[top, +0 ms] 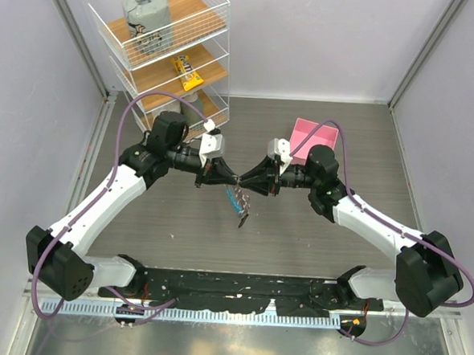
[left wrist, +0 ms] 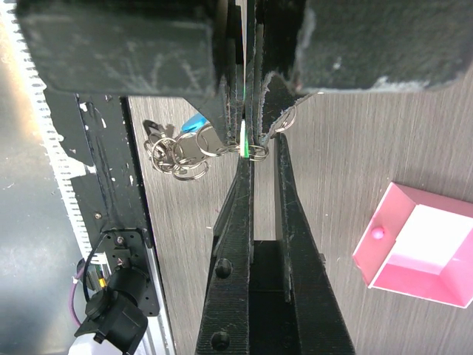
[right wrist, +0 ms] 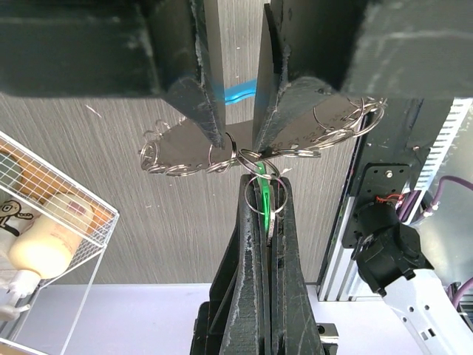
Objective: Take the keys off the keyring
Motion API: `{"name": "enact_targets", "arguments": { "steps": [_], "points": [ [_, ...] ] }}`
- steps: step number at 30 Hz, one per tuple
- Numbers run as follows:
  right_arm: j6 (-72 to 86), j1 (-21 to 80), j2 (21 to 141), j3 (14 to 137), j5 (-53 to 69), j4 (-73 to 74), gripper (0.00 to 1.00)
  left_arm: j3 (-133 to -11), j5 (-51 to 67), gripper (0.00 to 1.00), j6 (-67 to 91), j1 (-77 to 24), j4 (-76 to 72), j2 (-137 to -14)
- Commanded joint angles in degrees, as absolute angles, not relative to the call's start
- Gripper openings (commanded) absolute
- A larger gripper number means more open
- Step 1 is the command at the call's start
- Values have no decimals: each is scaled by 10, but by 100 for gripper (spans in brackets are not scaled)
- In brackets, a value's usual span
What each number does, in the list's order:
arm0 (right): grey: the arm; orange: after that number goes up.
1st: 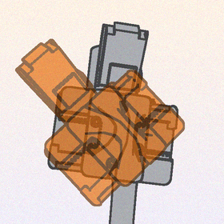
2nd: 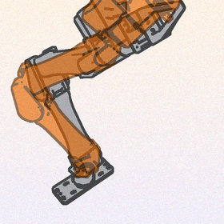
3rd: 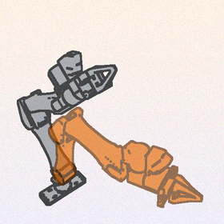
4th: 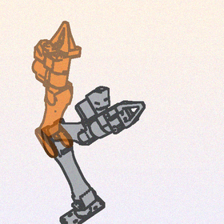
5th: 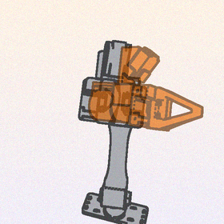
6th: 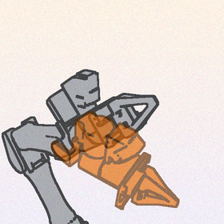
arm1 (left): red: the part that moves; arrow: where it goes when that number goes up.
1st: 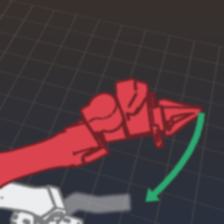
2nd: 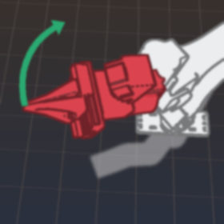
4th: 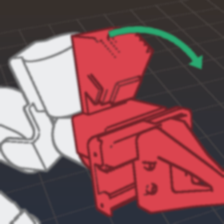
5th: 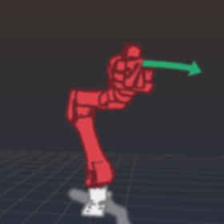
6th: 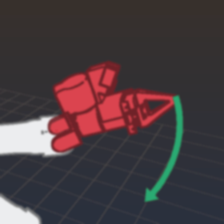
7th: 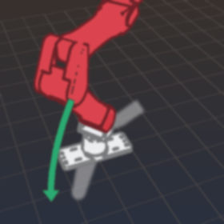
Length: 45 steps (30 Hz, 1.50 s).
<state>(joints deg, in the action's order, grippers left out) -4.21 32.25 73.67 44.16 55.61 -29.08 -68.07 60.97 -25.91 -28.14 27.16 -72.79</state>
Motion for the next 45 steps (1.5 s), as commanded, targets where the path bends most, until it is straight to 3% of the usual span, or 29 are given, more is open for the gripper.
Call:
{"name": "enact_targets", "arguments": {
  "steps": [1, 3, 4, 5, 8, 24, 29, 36, 40, 45],
  "points": [
    [-38, 326, 714, 461, 563, -317, 22, -706, 624, 0, -266, -286, 259, -723],
    [-38, 326, 714, 461, 563, -316, 12, -706, 624, 0, -266, -286, 260, -723],
    [-37, 326, 714, 461, 563, -316, 12, -706, 624, 0, -267, -286, 260, -723],
    [-37, 326, 714, 462, 563, -316, 14, -706, 624, 0, -267, -286, 261, -724],
    [-36, 326, 714, 462, 557, -316, 33, -706, 621, 0, -269, -286, 263, -722],
    [-36, 326, 701, 456, 539, -318, 25, -709, 618, 0, -268, -288, 263, -725],
    [-40, 326, 711, 460, 541, -308, 29, -715, 617, 0, -268, -288, 264, -721],
    [-54, 329, 722, 470, 535, -287, 23, -711, 621, 0, -265, -288, 257, -717],
    [-65, 335, 722, 475, 531, -271, 5, -710, 620, 0, -260, -288, 255, -720],
    [-116, 357, 700, 483, 487, -211, 5, -717, 601, 0, -237, -288, 254, -723]
  ]
}}
